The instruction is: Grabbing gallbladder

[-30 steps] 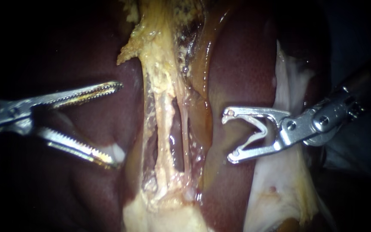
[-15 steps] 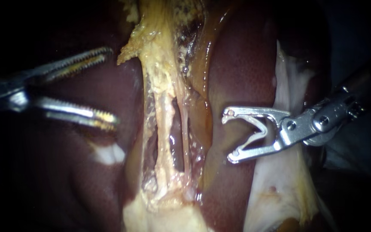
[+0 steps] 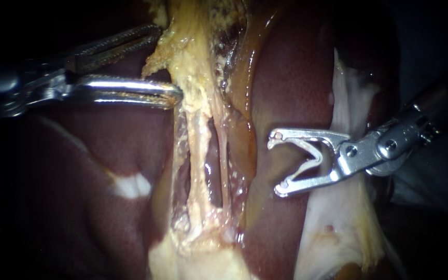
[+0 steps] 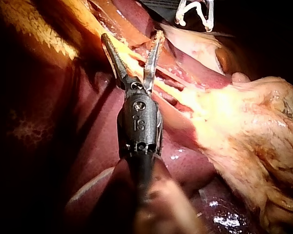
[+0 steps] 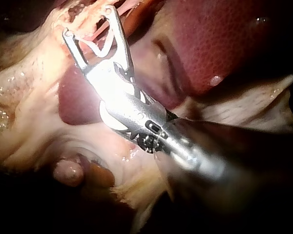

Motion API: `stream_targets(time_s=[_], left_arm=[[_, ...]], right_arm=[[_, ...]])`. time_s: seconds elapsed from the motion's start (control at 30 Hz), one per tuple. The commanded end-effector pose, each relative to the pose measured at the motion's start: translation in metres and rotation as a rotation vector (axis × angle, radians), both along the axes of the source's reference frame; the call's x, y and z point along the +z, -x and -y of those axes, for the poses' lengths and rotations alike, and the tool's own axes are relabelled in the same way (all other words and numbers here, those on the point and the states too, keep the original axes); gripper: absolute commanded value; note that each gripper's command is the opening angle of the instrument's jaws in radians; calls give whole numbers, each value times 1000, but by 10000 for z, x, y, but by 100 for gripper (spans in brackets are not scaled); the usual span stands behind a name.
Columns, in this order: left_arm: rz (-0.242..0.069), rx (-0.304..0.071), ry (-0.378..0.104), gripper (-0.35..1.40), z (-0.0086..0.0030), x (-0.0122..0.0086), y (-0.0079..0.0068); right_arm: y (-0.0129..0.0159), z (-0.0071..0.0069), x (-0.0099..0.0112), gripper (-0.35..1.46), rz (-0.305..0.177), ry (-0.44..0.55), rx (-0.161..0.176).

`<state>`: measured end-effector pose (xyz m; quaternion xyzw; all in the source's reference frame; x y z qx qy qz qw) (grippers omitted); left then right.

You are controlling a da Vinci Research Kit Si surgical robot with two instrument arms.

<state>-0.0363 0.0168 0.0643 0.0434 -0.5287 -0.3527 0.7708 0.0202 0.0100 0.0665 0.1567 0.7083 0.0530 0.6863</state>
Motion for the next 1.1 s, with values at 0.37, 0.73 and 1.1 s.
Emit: stream_targets(time_s=[0.37, 0.73, 1.1], left_arm=[[-15, -4, -55, -11, -11, 18, -10], [-25, 0, -79, -35, -13, 21, -19], [-30, -35, -105, -11, -8, 12, -34]], right_arm=[[0, 0, 0, 58, 0, 0, 0], [-1, 1, -1, 58, -1, 0, 0], [-1, 1, -2, 57, -1, 0, -1]])
